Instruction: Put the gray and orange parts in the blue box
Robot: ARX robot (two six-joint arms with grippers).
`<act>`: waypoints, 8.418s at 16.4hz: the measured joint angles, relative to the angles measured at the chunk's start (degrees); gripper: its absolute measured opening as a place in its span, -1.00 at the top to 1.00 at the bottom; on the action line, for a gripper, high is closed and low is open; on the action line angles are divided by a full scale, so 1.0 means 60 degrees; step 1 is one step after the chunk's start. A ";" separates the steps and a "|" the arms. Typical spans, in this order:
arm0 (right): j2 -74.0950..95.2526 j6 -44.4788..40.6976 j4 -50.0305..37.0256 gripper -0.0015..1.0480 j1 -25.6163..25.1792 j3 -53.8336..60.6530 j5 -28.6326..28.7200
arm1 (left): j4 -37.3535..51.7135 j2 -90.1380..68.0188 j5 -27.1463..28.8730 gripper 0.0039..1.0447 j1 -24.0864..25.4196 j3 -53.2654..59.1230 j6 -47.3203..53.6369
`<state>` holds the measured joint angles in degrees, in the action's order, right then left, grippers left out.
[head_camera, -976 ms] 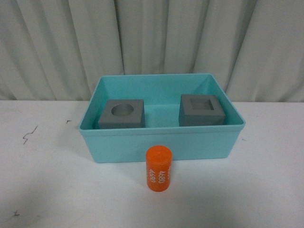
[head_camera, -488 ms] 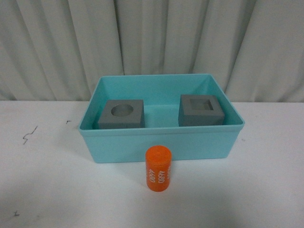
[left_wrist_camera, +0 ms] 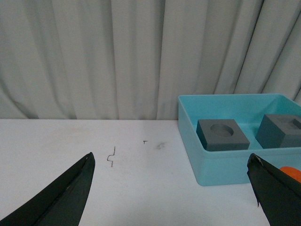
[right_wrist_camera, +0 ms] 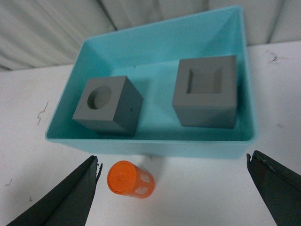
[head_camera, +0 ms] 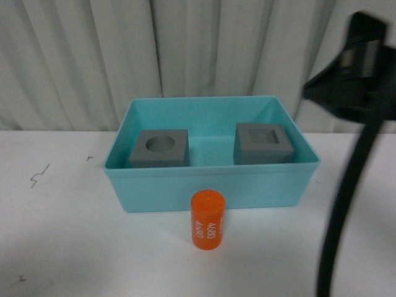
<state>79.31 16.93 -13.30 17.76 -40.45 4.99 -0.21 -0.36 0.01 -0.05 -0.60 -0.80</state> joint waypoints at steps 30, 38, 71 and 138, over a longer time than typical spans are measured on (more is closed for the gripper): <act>0.6280 -0.1803 0.2991 -0.87 0.1927 -0.4506 0.0721 | 0.0000 -0.0004 -0.0004 -0.88 0.0000 0.0000 0.0004; 0.5974 -0.2029 0.3111 0.12 0.2171 -0.4251 0.0648 | 0.0000 -0.0004 0.0000 -0.88 0.0000 0.0000 0.0004; 0.8593 -0.2422 0.5319 0.14 0.0426 -0.9755 0.1384 | 0.0000 -0.0004 0.0000 -0.88 0.0000 -0.0004 0.0004; -1.3180 -0.2805 0.2251 0.12 -0.2962 0.6626 -0.0849 | 0.0004 -0.0004 0.0000 -0.88 0.0000 0.0000 0.0000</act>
<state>0.23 0.10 0.21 -0.01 -0.69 -0.10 -0.19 -0.38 0.01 -0.05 -0.60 -0.80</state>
